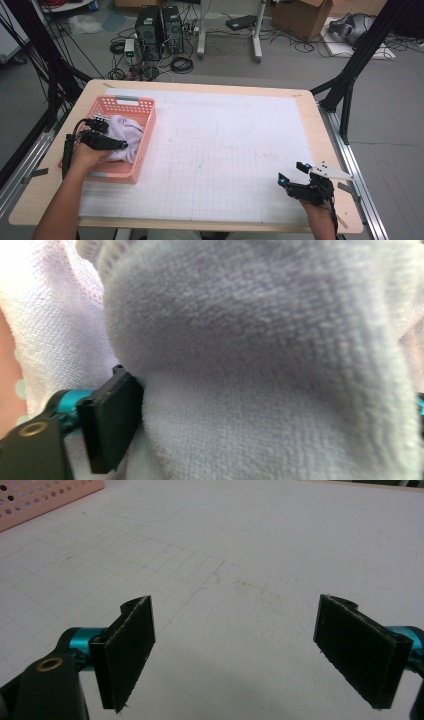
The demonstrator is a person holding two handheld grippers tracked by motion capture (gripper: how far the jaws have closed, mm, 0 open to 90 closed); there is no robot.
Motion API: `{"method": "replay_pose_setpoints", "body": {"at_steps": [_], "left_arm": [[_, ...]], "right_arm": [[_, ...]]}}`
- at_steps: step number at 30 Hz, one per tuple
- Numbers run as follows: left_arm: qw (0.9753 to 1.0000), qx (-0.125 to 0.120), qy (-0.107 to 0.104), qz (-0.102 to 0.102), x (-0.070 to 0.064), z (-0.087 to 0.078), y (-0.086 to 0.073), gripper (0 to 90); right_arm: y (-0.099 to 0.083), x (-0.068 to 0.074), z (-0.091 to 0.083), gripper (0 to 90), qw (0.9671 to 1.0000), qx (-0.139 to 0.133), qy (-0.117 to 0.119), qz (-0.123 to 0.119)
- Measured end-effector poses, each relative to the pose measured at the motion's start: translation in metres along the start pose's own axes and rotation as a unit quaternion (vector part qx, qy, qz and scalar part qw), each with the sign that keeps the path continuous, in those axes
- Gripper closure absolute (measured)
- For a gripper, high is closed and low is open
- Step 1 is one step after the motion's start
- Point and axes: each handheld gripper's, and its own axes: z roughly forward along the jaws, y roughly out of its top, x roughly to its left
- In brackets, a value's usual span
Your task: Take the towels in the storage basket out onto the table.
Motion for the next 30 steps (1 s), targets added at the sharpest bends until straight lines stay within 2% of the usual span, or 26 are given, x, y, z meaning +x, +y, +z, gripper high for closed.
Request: {"method": "replay_pose_setpoints", "body": {"at_steps": [7,10,15,17,22,28,30], "left_arm": [[0.9999,-0.009,0.008,-0.002,0.000,-0.006,0.000,37.3],[0.9997,-0.022,0.003,-0.010,0.001,-0.010,0.001,44.9],[0.9985,-0.050,-0.008,-0.019,0.002,-0.017,0.001,48.8],[0.9973,-0.067,-0.015,-0.026,0.004,-0.021,0.001,48.9],[0.9924,-0.116,-0.026,-0.032,0.008,-0.035,-0.001,48.7],[0.9824,-0.180,-0.038,-0.030,0.011,-0.054,-0.005,48.5],[0.9780,-0.203,-0.040,-0.029,0.012,-0.060,-0.007,48.5]], "right_arm": [[0.000,0.000,0.000,15.4,1.0000,0.003,0.000,-0.001],[0.000,-0.001,0.000,15.4,1.0000,0.002,-0.001,0.003],[0.000,-0.001,-0.001,15.4,1.0000,0.002,-0.003,0.006],[0.000,-0.002,-0.001,15.4,1.0000,0.000,-0.004,0.005],[-0.001,-0.002,-0.002,15.4,1.0000,0.001,-0.004,0.007],[0.000,-0.001,-0.001,15.4,1.0000,0.001,-0.004,0.007],[0.000,-0.001,-0.001,15.4,1.0000,0.001,-0.003,0.006]]}}
